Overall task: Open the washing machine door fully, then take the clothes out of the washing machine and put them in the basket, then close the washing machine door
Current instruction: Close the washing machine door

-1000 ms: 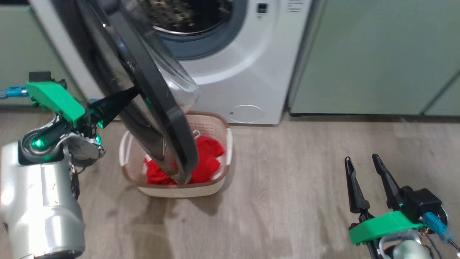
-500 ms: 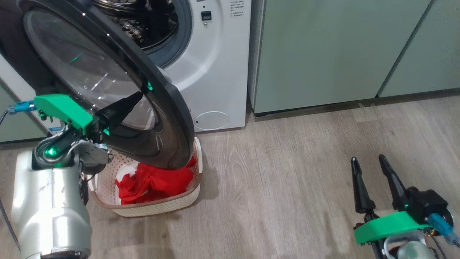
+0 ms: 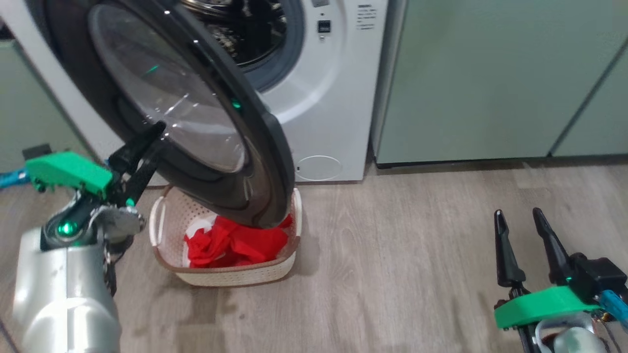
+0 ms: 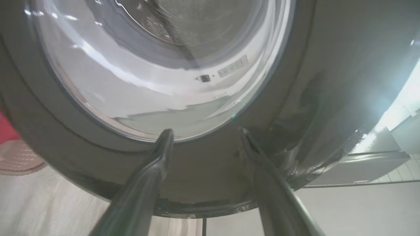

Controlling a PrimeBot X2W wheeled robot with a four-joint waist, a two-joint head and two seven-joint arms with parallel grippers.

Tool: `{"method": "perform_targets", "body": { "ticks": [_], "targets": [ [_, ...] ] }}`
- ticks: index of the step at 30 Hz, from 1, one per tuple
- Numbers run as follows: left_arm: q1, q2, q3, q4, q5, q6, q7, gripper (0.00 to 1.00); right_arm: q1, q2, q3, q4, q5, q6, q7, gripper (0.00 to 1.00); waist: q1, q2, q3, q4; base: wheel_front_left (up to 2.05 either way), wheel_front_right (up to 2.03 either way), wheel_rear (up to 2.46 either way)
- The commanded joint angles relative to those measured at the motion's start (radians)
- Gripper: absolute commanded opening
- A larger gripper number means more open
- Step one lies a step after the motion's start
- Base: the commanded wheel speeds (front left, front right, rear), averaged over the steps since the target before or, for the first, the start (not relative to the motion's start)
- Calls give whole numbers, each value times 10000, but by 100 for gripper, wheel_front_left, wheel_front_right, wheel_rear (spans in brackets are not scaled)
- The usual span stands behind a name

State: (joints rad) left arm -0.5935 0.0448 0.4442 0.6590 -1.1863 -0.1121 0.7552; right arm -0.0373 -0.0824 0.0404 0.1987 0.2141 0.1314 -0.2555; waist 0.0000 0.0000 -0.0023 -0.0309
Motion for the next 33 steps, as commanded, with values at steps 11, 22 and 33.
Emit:
{"method": "perform_targets", "body": {
  "ticks": [11, 22, 33],
  "targets": [
    [2001, 1308, -1570, -1951, 1283, -183, -3446, 100, -164, -18, 45, -424, -11, -7, -63, 100, 0, 0, -41, 840, 0, 0, 0],
    [3478, 3426, -5832, -2325, 2479, -185, -9741, 100, -118, 5, 130, -396, 48, -7, -63, 100, 0, 0, -89, 931, 0, 0, 0],
    [4103, 2908, -5098, -2424, 5614, -185, -10167, 100, -76, 67, 122, -399, 114, -7, -63, 100, 0, 0, -23, 889, 0, 0, 0]
  ]
}}
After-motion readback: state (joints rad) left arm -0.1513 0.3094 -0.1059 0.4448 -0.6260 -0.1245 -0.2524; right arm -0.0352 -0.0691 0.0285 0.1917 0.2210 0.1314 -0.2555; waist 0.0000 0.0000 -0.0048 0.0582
